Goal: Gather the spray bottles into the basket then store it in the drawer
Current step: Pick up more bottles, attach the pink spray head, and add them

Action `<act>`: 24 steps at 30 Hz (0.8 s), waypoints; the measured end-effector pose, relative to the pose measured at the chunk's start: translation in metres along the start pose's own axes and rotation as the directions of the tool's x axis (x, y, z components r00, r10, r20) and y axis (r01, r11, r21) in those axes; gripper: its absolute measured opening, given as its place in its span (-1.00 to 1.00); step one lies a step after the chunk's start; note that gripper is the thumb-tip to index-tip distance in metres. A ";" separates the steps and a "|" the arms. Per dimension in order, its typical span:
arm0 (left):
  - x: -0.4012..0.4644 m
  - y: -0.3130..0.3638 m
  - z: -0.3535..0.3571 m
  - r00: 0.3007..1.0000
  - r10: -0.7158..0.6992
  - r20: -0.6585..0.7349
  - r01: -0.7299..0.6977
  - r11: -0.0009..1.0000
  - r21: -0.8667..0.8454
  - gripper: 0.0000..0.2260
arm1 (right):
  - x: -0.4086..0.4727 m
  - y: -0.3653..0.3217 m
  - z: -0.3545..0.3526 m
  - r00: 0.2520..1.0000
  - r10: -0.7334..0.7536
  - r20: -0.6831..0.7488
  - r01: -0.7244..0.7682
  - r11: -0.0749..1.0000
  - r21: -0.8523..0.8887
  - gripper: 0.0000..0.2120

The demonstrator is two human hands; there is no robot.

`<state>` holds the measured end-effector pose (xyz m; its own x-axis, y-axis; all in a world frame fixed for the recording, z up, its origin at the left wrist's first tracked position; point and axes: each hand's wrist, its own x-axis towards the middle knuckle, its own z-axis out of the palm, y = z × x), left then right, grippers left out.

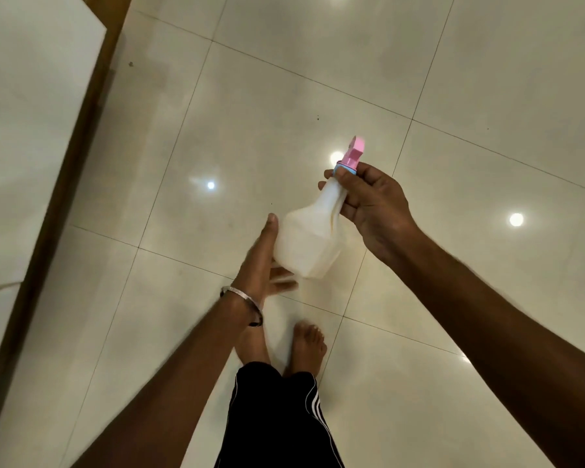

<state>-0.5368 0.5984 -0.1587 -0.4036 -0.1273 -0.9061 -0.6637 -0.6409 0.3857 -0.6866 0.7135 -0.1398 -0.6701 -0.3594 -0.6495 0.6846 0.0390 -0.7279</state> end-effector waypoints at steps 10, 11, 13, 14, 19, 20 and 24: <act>-0.003 -0.013 0.022 0.928 0.360 -0.092 -0.333 0.915 0.227 -0.27 | 0.006 -0.001 0.005 0.991 0.004 -0.133 -0.006 1.000 -0.014 -0.76; -0.002 -0.015 0.024 0.908 0.405 -0.109 -0.366 0.892 0.266 -0.27 | 0.006 -0.001 0.007 0.989 -0.006 -0.147 0.003 1.000 -0.021 -0.73; -0.003 -0.014 0.023 0.949 0.307 -0.075 -0.307 0.952 0.012 -0.29 | 0.008 -0.006 0.009 0.992 -0.029 -0.125 0.029 1.000 -0.003 -0.74; -0.002 -0.011 0.019 0.983 0.183 -0.017 -0.183 0.966 -0.185 -0.28 | 0.009 -0.010 0.008 0.994 -0.038 -0.100 0.041 0.999 0.019 -0.78; -0.001 -0.003 -0.002 0.862 -0.117 0.493 0.363 0.821 -0.440 -0.19 | 0.013 -0.018 0.010 1.000 -0.022 0.003 0.021 0.991 0.129 -0.79; -0.003 0.000 -0.002 0.852 -0.086 0.517 0.368 0.800 -0.474 -0.22 | 0.013 -0.020 0.010 1.000 -0.018 0.012 0.016 0.990 0.142 -0.79; -0.006 0.002 0.005 0.904 0.176 0.390 0.092 0.810 -0.579 -0.24 | 0.016 -0.023 0.009 0.998 0.022 -0.051 -0.009 0.971 0.239 -0.73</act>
<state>-0.5390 0.6018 -0.1521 -0.7269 0.0672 -0.6834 -0.2102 -0.9692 0.1283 -0.7105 0.6984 -0.1319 -0.6691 -0.3101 -0.6754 0.7391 -0.1819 -0.6486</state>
